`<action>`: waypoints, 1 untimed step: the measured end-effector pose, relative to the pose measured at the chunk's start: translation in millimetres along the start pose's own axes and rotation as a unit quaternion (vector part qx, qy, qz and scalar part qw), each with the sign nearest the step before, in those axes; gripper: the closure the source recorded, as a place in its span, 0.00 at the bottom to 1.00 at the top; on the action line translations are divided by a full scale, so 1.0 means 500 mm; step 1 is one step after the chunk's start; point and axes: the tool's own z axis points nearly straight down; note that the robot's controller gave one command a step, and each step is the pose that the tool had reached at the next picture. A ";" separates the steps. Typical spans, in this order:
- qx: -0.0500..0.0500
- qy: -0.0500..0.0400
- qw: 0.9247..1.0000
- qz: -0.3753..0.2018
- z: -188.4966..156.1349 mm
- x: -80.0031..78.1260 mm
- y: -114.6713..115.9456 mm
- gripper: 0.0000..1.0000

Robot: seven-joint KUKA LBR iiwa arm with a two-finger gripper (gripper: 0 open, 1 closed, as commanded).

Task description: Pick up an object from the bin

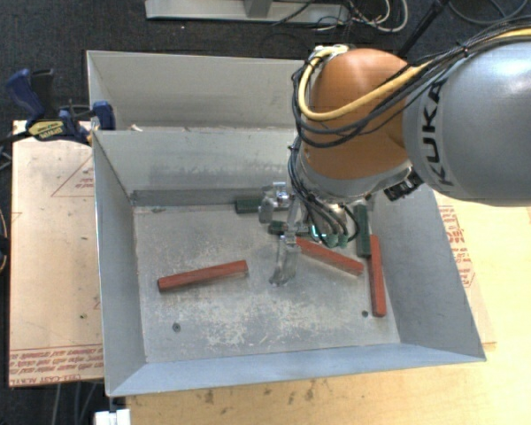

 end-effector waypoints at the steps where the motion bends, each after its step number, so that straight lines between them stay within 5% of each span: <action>1: 0.000 -0.004 1.000 0.001 -0.008 -0.003 -0.001 0.00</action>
Offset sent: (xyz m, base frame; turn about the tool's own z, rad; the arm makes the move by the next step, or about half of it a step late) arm 0.0321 0.0722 -0.0671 -0.2295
